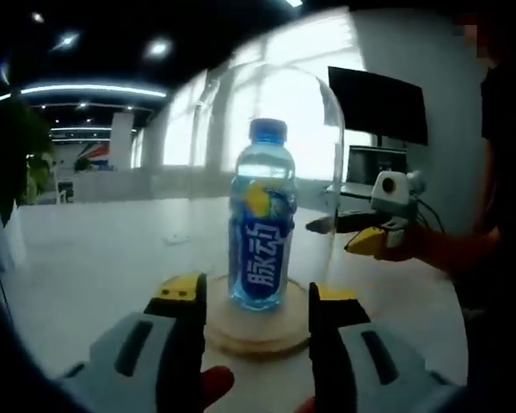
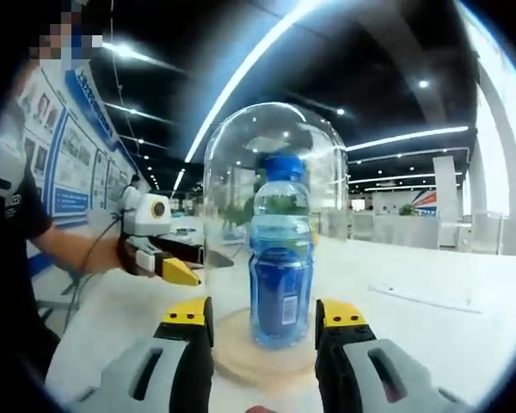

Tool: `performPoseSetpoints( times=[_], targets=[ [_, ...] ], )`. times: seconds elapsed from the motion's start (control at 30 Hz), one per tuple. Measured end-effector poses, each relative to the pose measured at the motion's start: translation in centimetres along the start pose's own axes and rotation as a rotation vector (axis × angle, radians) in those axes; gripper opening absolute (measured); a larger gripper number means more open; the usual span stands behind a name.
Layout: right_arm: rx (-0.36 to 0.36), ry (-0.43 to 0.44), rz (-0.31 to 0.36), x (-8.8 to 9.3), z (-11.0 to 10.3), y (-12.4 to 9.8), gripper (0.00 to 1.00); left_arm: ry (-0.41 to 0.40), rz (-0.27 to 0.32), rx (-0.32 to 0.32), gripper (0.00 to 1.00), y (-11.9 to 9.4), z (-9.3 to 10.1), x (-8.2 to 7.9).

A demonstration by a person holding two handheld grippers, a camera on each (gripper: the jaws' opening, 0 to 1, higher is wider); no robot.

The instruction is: Open the cover put in the Mizone put the cover back on

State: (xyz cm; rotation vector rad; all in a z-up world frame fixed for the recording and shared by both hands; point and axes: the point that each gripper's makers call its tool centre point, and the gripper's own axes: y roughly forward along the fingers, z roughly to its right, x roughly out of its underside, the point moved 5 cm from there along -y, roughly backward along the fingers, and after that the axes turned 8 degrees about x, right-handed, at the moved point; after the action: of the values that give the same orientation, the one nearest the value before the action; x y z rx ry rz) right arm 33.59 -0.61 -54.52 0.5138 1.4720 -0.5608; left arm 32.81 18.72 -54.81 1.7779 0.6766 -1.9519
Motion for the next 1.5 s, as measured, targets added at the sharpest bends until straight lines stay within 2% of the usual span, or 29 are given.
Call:
performPoseSetpoints(
  times=[0.3, 0.5, 0.63, 0.7, 0.8, 1.0, 1.1, 1.2, 1.3, 1.37, 1.43, 1.5],
  targets=[
    [0.026, 0.019, 0.042, 0.1, -0.7, -1.2, 0.33, -0.007, 0.010, -0.057, 0.38, -1.9, 0.6, 0.2],
    [0.057, 0.032, 0.036, 0.4, -0.8, -2.2, 0.28, -0.024, 0.015, -0.040, 0.38, -3.4, 1.8, 1.0],
    [0.060, 0.044, 0.047, 0.7, -0.7, -2.8, 0.27, -0.020, 0.007, -0.050, 0.33, -4.2, 2.3, 1.5],
    [0.056, 0.055, 0.054, 0.7, -0.9, -3.3, 0.27, -0.025, 0.020, -0.057, 0.32, -4.8, 2.7, 1.6],
    [0.074, 0.057, 0.062, 0.7, -1.1, -3.9, 0.26, -0.042, 0.071, -0.121, 0.30, -5.8, 2.5, 1.5],
    [0.096, 0.044, 0.070, 0.7, -2.1, -4.9, 0.19, -0.051, 0.097, -0.182, 0.21, -7.3, 2.3, 1.4],
    [0.121, 0.040, 0.066, 0.8, -2.2, -5.1, 0.14, -0.100, 0.140, -0.209, 0.15, -8.0, 2.5, 1.2],
    [0.154, 0.043, 0.077, 0.7, -2.0, -5.4, 0.11, -0.070, 0.119, -0.213, 0.15, -8.3, 2.9, 1.6],
    [0.169, 0.046, 0.090, 0.7, -2.0, -5.7, 0.10, -0.060, 0.124, -0.229, 0.15, -8.6, 3.1, 1.9],
    [0.138, 0.085, 0.115, 0.6, -2.2, -6.1, 0.04, -0.040, 0.139, -0.213, 0.15, -8.9, 3.5, 1.9],
    [0.165, 0.096, 0.109, 0.8, -1.8, -6.4, 0.05, -0.027, 0.144, -0.211, 0.15, -9.1, 3.7, 2.0],
    [0.186, 0.074, 0.100, 1.1, -1.6, -6.8, 0.05, -0.049, 0.130, -0.233, 0.16, -9.2, 3.5, 2.3]
  ],
)
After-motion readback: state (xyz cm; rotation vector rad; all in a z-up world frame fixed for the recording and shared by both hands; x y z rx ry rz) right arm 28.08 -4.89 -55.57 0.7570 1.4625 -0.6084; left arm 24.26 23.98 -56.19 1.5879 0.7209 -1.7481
